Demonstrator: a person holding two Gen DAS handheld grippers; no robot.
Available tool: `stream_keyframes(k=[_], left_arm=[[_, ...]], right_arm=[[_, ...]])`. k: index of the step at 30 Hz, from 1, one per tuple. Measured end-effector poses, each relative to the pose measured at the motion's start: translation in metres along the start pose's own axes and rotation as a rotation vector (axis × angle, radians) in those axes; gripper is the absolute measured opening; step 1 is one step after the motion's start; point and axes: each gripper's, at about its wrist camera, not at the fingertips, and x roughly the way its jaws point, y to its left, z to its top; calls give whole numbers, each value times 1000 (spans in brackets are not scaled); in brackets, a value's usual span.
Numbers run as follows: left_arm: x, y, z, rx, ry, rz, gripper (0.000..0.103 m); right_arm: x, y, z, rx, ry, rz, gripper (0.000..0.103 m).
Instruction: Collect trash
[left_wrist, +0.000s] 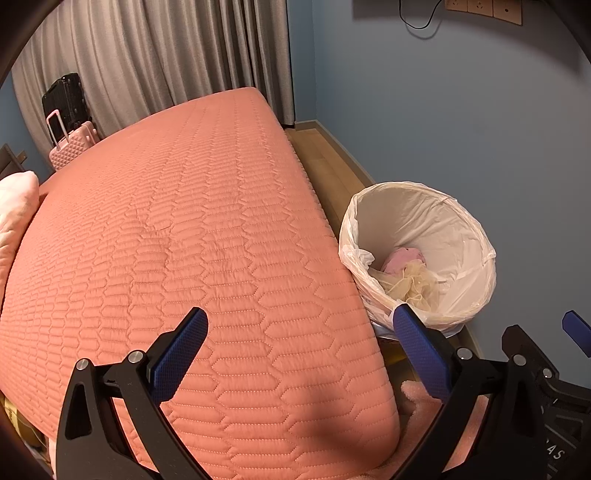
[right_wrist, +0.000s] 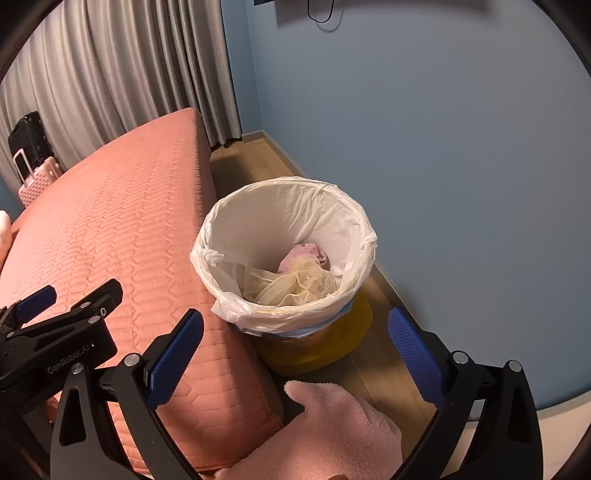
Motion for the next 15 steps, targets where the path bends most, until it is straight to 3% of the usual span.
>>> stream_keyframes(k=[15], left_arm=[[0, -4, -2, 14, -2, -4, 96]], right_arm=[[0, -1, 0, 2, -2, -1, 97]])
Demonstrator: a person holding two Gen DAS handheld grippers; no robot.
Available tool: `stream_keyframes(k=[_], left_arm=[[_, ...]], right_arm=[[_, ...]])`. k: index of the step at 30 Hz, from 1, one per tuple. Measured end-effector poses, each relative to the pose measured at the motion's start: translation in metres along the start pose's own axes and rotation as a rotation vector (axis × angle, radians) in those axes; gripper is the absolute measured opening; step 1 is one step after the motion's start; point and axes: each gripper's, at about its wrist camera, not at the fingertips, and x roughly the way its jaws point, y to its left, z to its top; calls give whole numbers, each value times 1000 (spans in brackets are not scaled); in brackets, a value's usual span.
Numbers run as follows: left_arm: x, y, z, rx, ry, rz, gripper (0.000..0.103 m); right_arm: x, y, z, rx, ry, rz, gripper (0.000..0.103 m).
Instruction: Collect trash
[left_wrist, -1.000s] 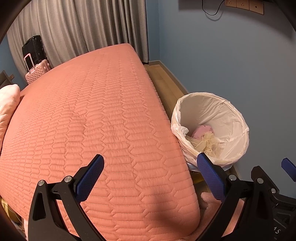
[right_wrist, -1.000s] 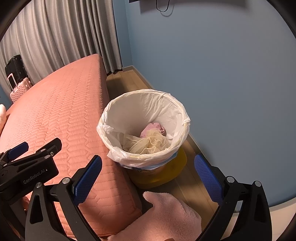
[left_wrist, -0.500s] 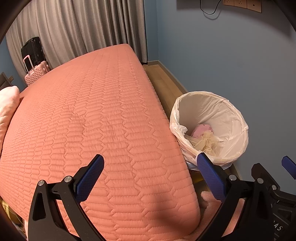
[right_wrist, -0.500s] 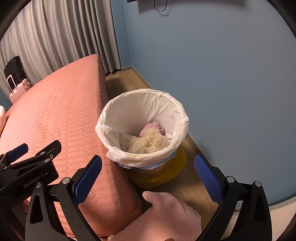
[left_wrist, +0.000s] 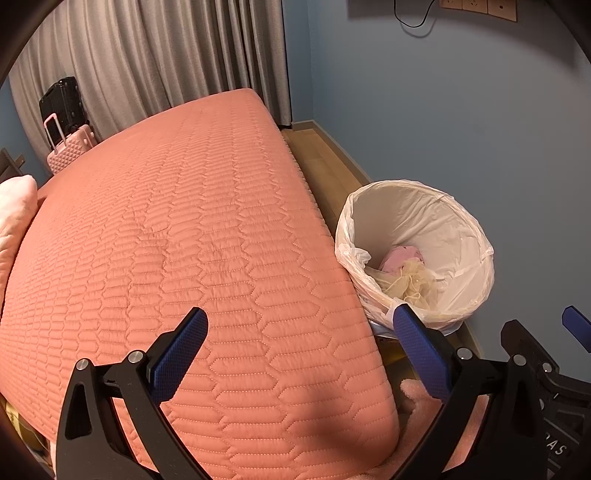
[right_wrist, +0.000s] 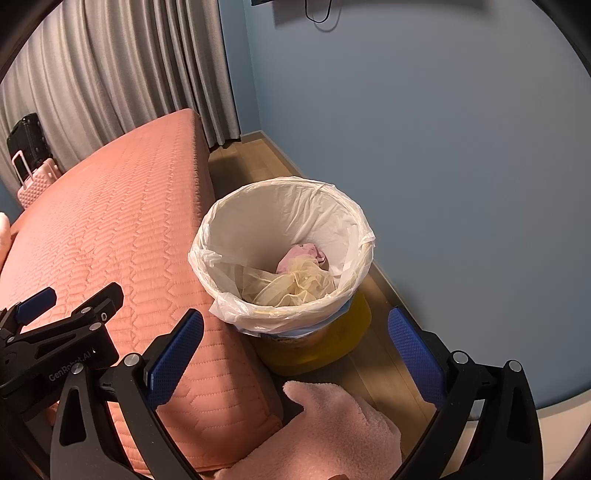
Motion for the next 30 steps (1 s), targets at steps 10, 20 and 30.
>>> stream_keyframes(k=[10, 20, 30], left_arm=[[-1, -1, 0, 3, -3, 2, 96], [-2, -2, 2, 7, -8, -4, 96], [0, -3, 3, 12, 6, -15, 96]], right_arm=[[0, 0, 0, 3, 0, 1, 97], [1, -2, 1, 6, 0, -3, 97], [2, -4, 2, 13, 0, -3, 97]])
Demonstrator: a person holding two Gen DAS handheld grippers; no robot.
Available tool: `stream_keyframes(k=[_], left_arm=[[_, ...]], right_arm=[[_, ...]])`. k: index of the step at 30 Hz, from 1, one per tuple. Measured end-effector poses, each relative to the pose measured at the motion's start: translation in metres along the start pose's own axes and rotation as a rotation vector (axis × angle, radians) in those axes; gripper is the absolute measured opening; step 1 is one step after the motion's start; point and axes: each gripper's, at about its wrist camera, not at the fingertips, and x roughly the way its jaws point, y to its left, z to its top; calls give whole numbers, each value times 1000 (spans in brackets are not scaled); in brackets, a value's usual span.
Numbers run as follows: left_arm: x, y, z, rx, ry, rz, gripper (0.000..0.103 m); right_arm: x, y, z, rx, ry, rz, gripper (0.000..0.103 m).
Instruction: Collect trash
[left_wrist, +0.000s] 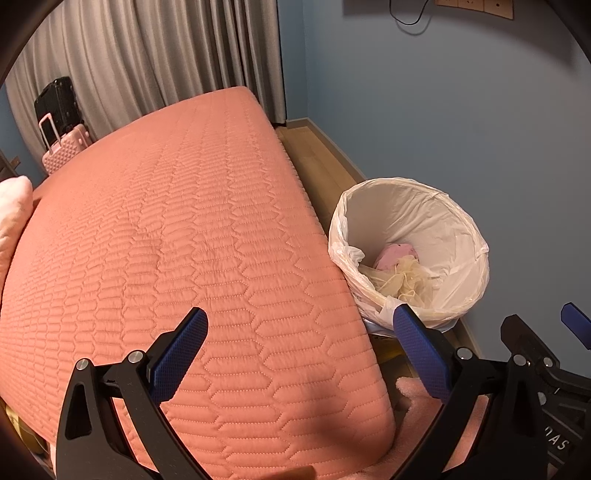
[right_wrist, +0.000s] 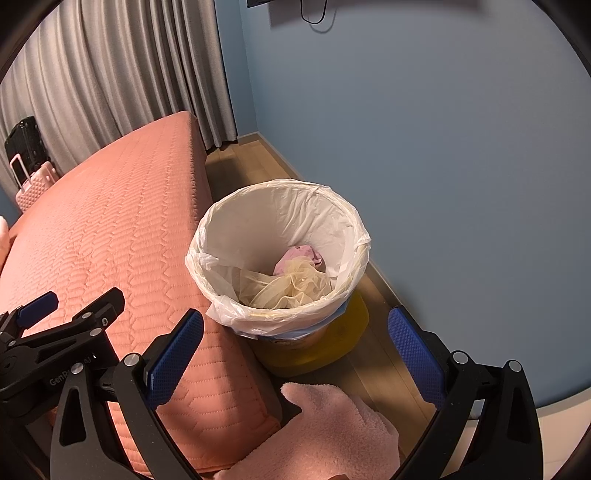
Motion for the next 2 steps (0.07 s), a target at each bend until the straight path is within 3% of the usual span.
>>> stream_keyframes(k=[2], left_arm=[[1, -1, 0, 3, 3, -4, 96]], right_arm=[[-1, -1, 0, 2, 0, -3, 97]])
